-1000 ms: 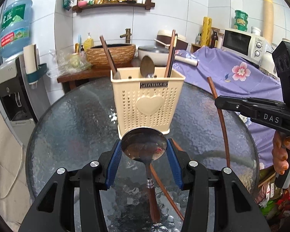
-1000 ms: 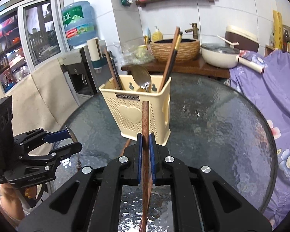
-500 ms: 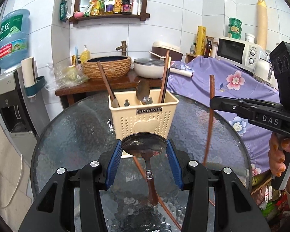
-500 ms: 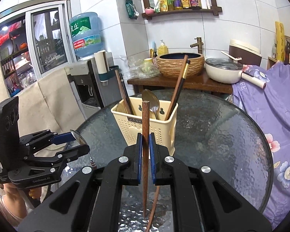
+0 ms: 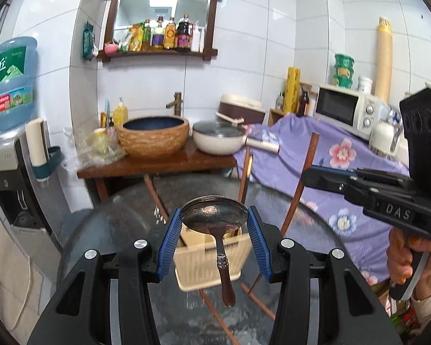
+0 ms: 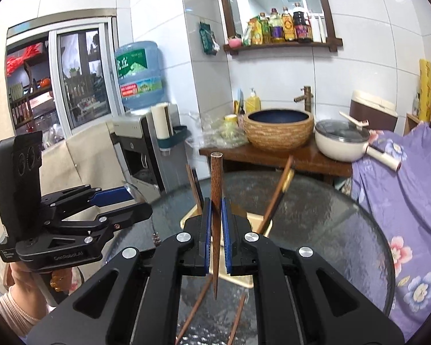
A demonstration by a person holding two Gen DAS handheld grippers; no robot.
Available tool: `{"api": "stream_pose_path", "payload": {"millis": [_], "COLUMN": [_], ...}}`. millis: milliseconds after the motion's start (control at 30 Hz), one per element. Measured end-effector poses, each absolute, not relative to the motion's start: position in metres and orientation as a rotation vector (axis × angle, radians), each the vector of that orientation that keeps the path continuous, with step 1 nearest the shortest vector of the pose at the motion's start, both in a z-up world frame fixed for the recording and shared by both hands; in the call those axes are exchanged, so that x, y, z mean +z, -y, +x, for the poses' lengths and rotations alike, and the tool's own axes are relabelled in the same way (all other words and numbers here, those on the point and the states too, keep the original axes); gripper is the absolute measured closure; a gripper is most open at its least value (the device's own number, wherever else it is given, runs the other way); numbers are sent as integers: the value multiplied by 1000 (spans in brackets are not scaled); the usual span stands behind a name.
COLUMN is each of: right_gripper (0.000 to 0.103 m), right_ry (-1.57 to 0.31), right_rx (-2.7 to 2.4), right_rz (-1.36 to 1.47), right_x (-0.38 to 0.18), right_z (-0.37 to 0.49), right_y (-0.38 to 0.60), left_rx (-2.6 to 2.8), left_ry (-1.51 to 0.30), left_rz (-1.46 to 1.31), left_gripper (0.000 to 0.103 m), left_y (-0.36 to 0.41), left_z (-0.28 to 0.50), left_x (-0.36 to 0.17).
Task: Organize utensils
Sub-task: 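Lift the spoon and chopstick and carry them above the cream holder, then lower the spoon and chopstick into the holder and open both grippers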
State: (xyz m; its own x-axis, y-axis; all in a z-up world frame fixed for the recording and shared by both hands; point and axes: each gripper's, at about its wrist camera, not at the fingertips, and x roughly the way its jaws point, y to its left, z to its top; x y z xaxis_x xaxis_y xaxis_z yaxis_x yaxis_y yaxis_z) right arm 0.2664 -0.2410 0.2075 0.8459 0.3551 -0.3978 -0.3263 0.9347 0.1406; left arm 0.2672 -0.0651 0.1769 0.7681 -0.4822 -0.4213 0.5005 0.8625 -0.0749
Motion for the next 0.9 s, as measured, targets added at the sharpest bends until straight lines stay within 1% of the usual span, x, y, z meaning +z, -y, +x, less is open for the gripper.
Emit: {"api": "stream_pose_path", "payload": {"millis": [200,333,433,533,900], "right_gripper": [95,95,95,95,95], "right_ry": [-383,-350,-338,-349,-419], "right_rx": [337,296,271,251,242], "right_rz": [67,44,32,32,39], "right_x": [250,264,264,254,186], "right_z": [286,297,307,319,341], "right_y": [241,240,239,241,239], "left_rx": [-482,-428,-394,-377,-350], "left_ry": [-388,-364,-358,-380,-456], "left_rz": [23,15,10,-1,-4], "left_gripper": [57,57,57,57,57], "left_y": [71,78,81,85,92], "left_z": [292,311,325,337,357], "left_x": [212,219,214,201,143]}}
